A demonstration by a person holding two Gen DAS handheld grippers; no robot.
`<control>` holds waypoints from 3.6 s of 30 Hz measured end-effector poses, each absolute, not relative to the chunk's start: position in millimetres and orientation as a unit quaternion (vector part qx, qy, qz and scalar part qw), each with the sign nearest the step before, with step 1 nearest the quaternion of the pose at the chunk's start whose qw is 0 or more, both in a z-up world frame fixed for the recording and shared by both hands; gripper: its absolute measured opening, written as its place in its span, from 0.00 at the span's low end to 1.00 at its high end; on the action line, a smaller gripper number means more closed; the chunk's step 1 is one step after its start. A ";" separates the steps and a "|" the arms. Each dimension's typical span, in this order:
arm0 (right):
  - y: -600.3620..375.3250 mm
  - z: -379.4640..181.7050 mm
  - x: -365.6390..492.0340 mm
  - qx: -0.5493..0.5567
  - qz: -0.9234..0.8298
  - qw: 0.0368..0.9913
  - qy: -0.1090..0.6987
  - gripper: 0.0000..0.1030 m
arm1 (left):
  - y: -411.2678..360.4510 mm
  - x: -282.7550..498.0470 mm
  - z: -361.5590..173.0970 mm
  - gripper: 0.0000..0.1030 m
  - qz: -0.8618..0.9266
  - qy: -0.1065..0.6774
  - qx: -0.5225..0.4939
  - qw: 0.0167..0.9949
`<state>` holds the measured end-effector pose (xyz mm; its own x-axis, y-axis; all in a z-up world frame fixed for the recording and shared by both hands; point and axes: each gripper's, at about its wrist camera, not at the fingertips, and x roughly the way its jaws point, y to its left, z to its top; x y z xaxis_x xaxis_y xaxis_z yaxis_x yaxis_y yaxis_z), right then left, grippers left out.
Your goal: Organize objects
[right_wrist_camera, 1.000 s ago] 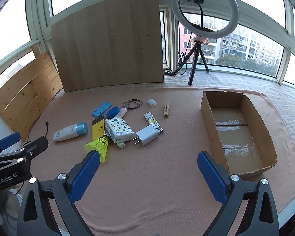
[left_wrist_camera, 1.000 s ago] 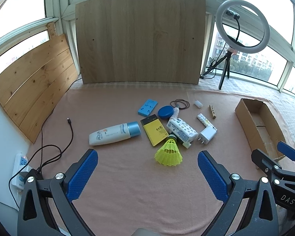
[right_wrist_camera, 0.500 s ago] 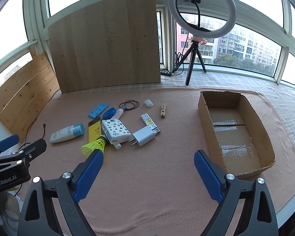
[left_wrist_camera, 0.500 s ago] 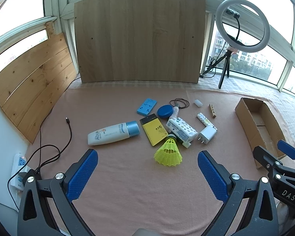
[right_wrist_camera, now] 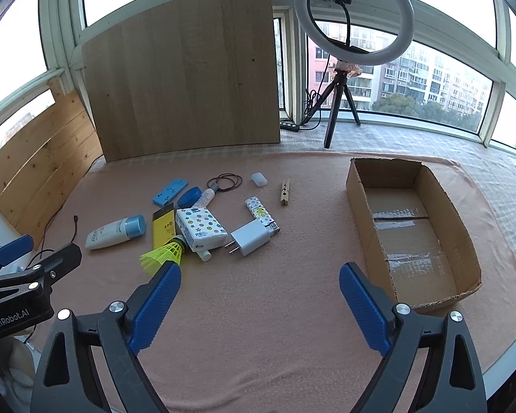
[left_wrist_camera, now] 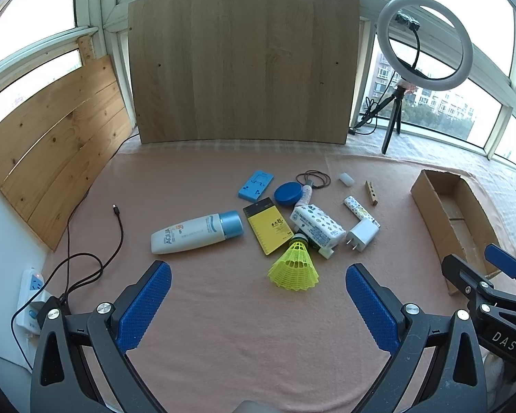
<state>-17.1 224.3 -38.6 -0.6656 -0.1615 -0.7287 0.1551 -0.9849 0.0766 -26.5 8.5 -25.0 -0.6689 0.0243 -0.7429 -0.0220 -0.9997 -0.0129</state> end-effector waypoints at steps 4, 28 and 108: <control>223.7 -39.0 -18.4 0.401 -0.912 0.087 -0.003 0.89 | 7.8 -27.4 -26.9 1.00 0.913 0.000 -0.408 0.016; 222.9 -40.8 -25.1 0.405 -0.911 0.081 -0.002 0.89 | 10.7 -35.4 -30.5 1.00 0.911 0.001 -0.412 0.020; 129.7 -158.4 -172.4 0.607 -0.759 0.228 0.061 0.37 | -70.1 -84.4 -119.0 0.95 0.872 -0.035 -0.484 0.060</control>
<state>-172.4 129.7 -158.4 -0.1604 -0.2719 -0.9489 0.4199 -0.8888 0.1837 -84.4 -70.1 -119.0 -0.5241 0.1386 -0.8403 -0.0711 -0.9903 -0.1190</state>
